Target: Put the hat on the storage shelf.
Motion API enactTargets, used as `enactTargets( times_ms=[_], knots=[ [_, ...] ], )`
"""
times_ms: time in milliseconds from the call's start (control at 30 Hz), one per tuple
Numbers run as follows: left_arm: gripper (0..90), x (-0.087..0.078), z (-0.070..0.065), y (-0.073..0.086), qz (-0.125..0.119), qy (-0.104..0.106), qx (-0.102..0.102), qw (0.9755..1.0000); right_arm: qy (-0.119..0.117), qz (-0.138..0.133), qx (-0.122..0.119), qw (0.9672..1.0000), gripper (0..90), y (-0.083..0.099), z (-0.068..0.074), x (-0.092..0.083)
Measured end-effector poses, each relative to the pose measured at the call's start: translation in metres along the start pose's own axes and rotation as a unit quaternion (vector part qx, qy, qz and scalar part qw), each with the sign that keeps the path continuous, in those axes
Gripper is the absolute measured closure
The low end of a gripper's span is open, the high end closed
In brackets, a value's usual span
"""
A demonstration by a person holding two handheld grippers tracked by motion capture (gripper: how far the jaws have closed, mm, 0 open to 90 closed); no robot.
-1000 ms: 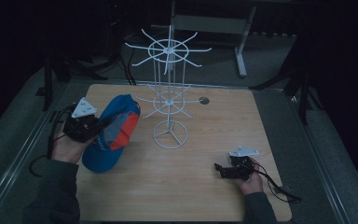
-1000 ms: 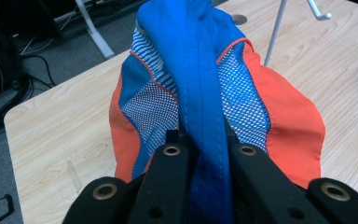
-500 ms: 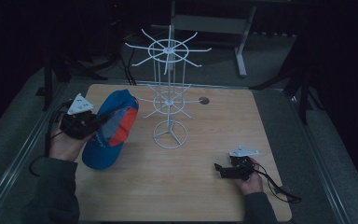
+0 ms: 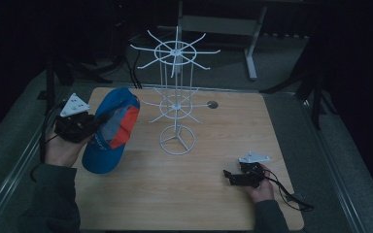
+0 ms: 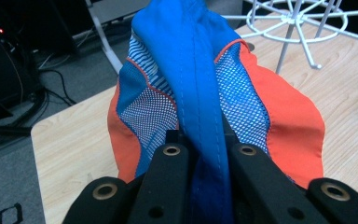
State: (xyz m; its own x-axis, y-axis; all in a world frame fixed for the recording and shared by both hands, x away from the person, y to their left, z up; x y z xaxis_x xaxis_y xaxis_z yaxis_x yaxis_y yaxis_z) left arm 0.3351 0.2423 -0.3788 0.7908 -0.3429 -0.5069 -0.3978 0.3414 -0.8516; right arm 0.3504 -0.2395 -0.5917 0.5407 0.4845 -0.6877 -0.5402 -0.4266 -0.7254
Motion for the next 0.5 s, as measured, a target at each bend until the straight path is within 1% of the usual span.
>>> enactTargets(
  times_ms=[133, 500],
  knots=[
    [88.5, -0.004, 0.001, -0.003, -0.007, 0.000, 0.001, 1.0000, 0.000, 0.000, -0.001, 1.0000, 18.4, 0.000, 0.000, 0.000],
    [88.5, -0.012, 0.002, -0.007, -0.025, 0.009, -0.003, 0.9996, 0.000, 0.000, -0.001, 1.0000, 18.4, 0.000, 0.000, 0.000]
  ],
)
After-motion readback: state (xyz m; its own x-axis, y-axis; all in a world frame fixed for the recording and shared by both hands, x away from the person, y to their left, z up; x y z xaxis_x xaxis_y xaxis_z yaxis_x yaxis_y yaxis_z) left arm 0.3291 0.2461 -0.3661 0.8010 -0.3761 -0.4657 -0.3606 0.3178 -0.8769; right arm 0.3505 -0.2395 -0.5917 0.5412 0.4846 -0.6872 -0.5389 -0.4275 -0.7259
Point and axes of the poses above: each handheld gripper's, and its own axes: x roughly forward along the jaws, y roughly out of its underside, z roughly to its left, the point moved 4 cm from there along x, roughly forward along the jaws, and after that the axes turned 3 degrees about -y, right-handed, at the moved point
